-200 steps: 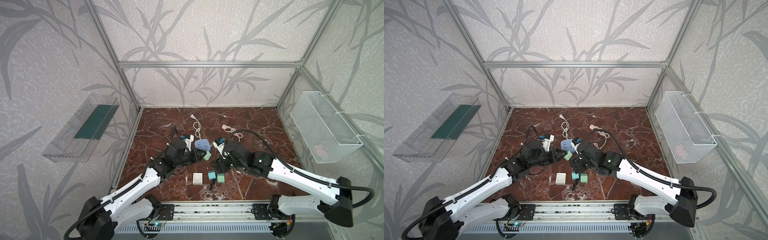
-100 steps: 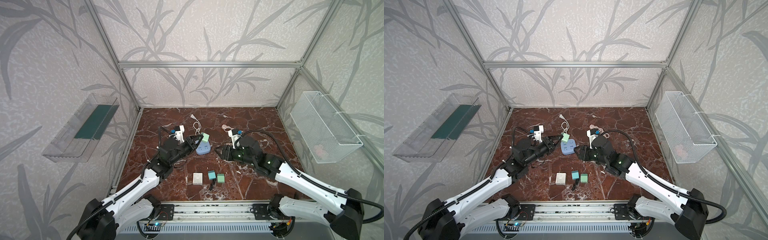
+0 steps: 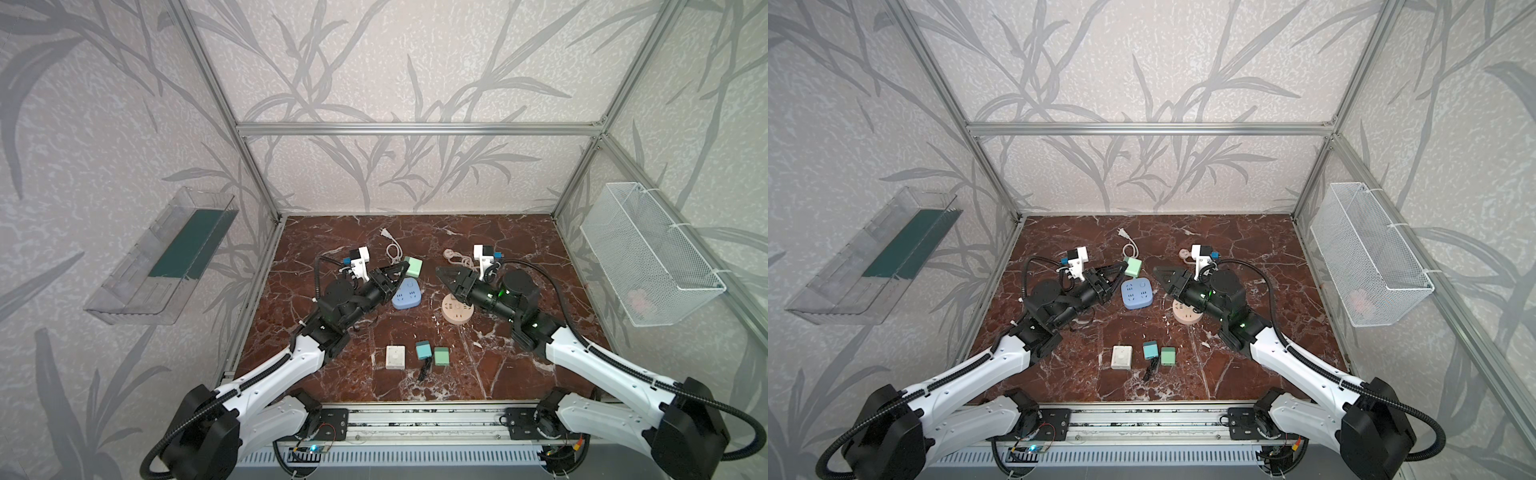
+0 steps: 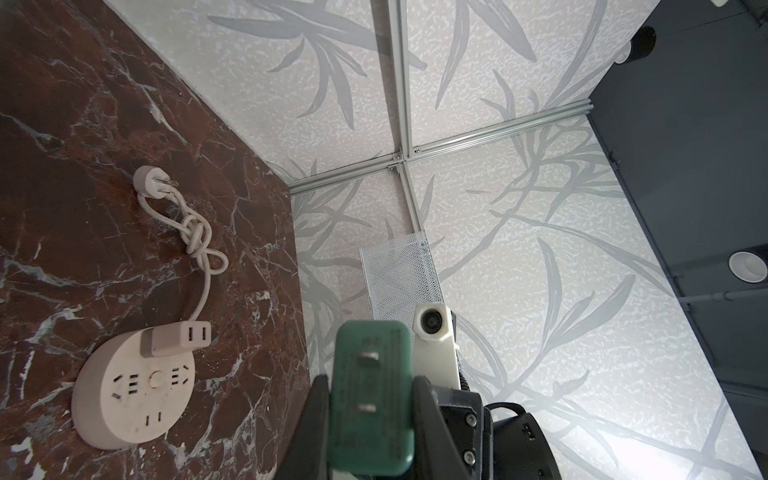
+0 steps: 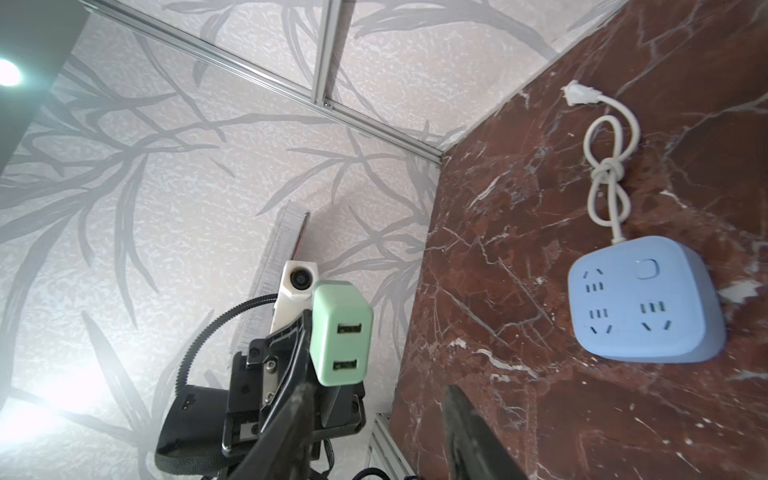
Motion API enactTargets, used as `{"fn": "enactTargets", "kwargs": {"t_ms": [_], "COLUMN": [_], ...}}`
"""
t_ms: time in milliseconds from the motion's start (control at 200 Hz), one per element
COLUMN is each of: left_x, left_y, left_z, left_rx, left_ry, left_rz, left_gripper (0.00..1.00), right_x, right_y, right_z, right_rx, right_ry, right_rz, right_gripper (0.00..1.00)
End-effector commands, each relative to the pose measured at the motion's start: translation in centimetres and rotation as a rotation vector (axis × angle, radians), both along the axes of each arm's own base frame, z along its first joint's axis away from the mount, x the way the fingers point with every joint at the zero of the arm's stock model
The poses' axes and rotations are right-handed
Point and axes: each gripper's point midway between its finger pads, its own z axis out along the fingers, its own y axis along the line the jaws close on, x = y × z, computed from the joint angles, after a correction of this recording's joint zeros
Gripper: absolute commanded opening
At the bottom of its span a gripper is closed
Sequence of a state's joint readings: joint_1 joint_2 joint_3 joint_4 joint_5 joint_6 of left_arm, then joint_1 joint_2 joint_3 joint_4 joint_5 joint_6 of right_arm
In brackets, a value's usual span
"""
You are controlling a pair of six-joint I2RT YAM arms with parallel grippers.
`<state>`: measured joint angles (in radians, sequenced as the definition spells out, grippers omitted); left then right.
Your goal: Insert the plug
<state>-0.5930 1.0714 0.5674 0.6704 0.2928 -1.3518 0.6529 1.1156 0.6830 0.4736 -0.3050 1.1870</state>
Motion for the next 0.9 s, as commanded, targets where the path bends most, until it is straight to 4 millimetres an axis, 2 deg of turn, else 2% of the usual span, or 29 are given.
{"fn": "enactTargets", "kwargs": {"t_ms": [0,340,895], "left_x": [-0.4,-0.6,-0.2], "left_y": [-0.2,-0.6,-1.9], "left_z": [1.6,2.0,2.2], "left_rx": [-0.058,-0.066,-0.131], "left_ry": [-0.045,-0.055,-0.042], "left_rz": [-0.017,-0.033,-0.073], "left_gripper": [0.0,0.0,0.0], "right_x": [-0.1,0.4,0.8], "right_y": [0.8,1.9,3.0], "right_z": [2.7,3.5,3.3], "right_rx": [0.114,0.134,0.135], "right_ry": [-0.039,-0.056,-0.061], "right_rz": [0.047,0.082,0.113], "right_gripper": [0.5,0.49,0.44]}}
